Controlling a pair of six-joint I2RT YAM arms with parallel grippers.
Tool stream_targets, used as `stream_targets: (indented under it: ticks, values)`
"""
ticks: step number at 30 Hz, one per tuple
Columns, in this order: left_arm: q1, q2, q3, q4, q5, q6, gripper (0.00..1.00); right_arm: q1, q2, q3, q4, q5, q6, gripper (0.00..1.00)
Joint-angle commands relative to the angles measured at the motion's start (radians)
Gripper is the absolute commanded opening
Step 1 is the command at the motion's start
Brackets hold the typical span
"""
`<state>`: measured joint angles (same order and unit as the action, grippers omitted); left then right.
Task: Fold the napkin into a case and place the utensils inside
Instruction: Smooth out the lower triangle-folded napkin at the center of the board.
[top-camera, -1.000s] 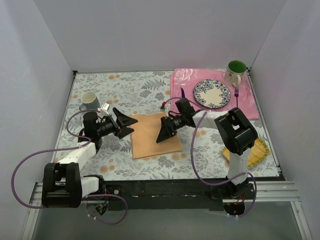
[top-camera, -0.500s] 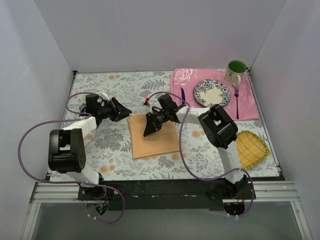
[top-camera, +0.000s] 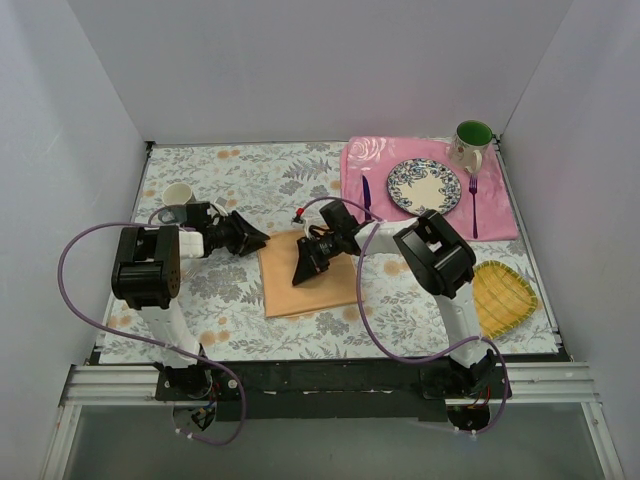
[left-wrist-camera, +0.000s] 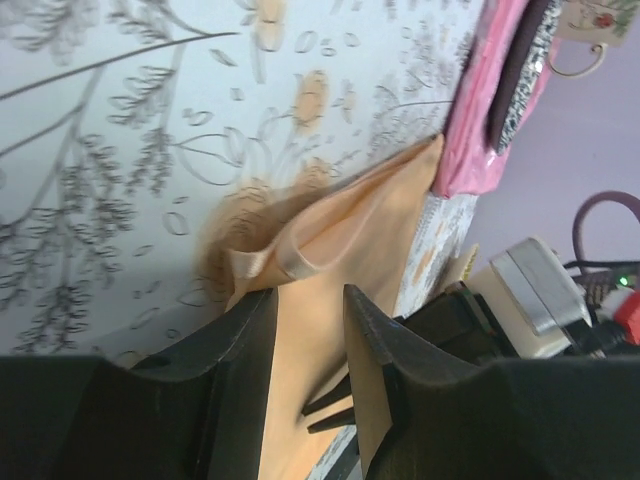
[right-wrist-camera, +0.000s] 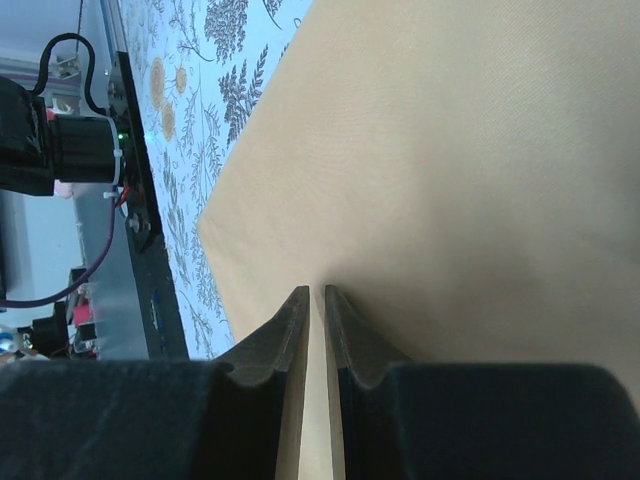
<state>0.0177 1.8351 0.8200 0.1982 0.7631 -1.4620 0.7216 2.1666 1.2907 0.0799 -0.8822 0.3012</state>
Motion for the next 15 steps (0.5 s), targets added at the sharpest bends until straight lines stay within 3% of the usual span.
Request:
stream_targets:
  ticks: [1, 5, 11, 15]
  values:
    - [0.019, 0.024, -0.007, -0.043, -0.065, 0.005, 0.31, 0.012, -0.007, -0.050, 0.053, -0.020, 0.022, 0.20]
    - [0.041, 0.046, -0.016, -0.071, -0.073, 0.006, 0.31, 0.018, -0.027, -0.094, 0.099, -0.026, 0.059, 0.20]
    - [0.044, -0.019, -0.015, -0.006, 0.067, 0.051, 0.31, 0.019, -0.094, -0.100, 0.184, -0.058, 0.107, 0.22]
    - [0.037, -0.072, 0.025, -0.123, 0.093, 0.147, 0.31, -0.001, -0.154, -0.050, 0.140, -0.072, 0.064, 0.26]
